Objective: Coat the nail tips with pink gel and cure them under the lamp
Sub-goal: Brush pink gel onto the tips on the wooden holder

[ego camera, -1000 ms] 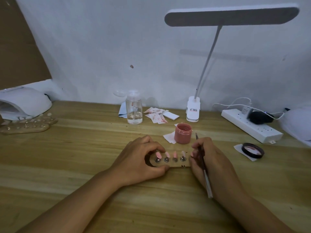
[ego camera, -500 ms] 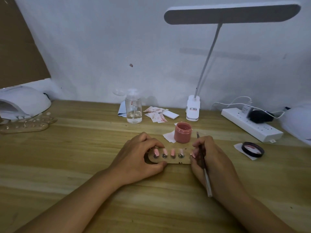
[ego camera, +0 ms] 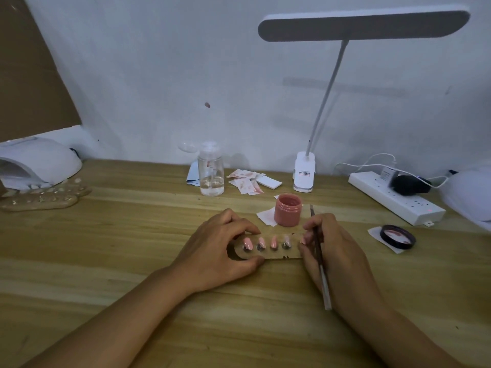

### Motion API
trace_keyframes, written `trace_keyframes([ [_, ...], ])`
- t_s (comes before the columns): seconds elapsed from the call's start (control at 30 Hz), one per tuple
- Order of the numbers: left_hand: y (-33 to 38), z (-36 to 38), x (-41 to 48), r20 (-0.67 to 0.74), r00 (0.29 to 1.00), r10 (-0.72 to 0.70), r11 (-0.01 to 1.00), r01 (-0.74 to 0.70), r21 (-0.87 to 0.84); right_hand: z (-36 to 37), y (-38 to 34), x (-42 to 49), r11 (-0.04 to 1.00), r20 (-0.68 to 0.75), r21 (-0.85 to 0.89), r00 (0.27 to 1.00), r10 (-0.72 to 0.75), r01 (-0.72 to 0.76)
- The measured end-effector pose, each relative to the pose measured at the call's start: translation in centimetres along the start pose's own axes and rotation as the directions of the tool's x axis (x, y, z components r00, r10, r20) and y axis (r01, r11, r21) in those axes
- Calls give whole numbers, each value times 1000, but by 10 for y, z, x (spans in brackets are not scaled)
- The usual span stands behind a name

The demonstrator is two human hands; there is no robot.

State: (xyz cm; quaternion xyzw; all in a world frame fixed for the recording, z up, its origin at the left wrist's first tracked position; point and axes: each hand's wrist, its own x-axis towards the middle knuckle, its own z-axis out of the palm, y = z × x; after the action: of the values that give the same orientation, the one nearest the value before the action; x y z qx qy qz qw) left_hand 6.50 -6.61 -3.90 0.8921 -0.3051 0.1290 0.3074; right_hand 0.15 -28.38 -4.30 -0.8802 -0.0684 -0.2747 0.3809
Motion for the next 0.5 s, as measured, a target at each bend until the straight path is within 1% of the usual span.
trace_keyframes([
  [0.13,0,0,0,-5,1000,-11,1000,10,-6,-1,-4,-1,1000,2,-18,1000,-22,22],
  [0.23,0,0,0,-12,1000,-9,1000,9,-16,-1,0,3,984,-6,-164,997,-71,69],
  [0.3,0,0,1,-7,1000,-11,1000,10,-11,-1,0,5,971,9,-231,998,-65,66],
  [0.37,0,0,1,-2,1000,-17,1000,17,-16,-1,3,6,964,10,-256,997,-73,73],
  [0.5,-1,1,1,12,1000,-17,1000,18,-16,0,4,5,970,22,-240,999,-43,47],
])
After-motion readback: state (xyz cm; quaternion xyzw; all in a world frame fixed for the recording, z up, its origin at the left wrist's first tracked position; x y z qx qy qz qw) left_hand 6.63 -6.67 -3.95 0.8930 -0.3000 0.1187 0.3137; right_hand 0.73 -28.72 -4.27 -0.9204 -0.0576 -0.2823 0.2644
